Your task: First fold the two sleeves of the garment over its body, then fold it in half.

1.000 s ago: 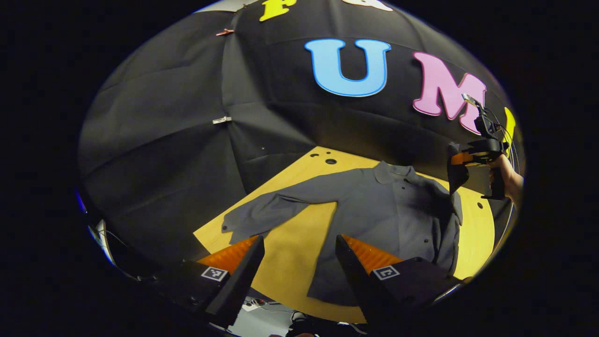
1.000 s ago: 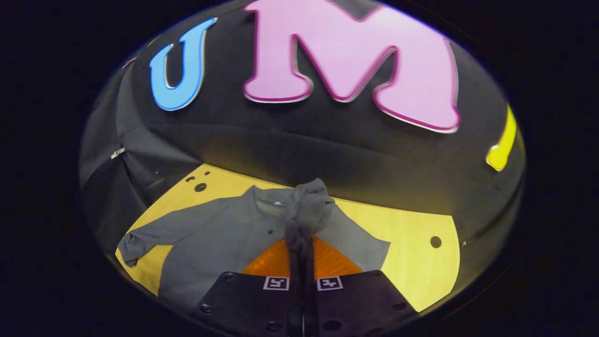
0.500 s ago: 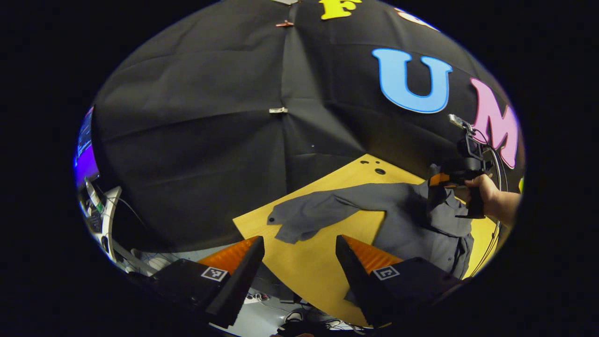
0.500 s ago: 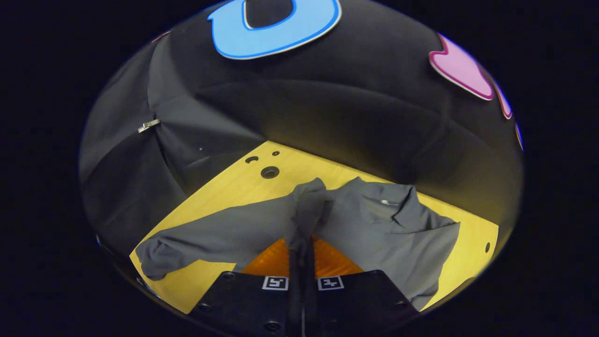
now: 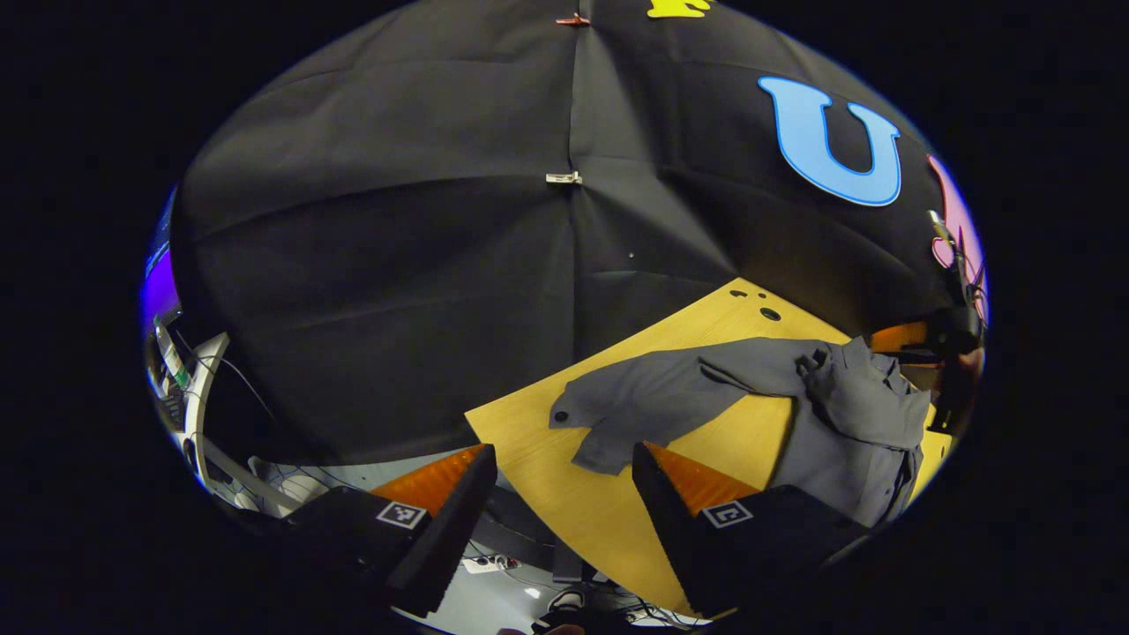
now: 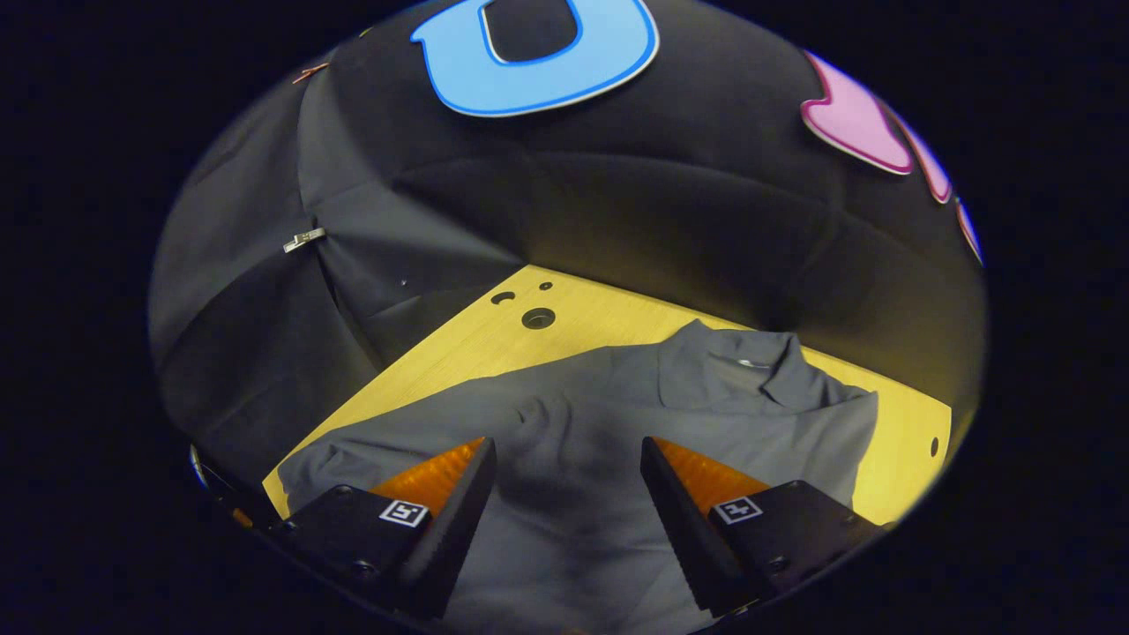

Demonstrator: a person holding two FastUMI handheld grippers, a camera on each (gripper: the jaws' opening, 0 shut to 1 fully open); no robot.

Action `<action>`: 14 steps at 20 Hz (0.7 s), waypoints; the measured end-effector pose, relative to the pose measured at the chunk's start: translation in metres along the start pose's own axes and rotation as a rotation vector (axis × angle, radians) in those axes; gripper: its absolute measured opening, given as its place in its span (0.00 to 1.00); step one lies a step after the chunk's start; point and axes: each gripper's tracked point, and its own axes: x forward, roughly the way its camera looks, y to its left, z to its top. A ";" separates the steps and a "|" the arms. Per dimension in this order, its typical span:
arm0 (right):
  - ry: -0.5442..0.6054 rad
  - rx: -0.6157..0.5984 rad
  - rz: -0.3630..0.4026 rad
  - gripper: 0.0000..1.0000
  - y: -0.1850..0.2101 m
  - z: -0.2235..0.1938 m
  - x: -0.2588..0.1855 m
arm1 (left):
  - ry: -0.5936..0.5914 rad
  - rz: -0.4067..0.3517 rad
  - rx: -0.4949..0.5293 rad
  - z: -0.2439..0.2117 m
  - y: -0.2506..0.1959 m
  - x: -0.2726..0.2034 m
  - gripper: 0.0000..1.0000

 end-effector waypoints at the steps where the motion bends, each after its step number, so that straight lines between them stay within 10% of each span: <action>1: -0.024 0.010 -0.025 1.00 -0.010 -0.002 -0.021 | 0.011 -0.021 0.003 0.000 -0.004 0.010 0.98; 14: -0.089 0.086 -0.416 0.98 -0.158 -0.108 -0.253 | 0.184 -0.085 0.179 -0.020 -0.033 0.170 0.98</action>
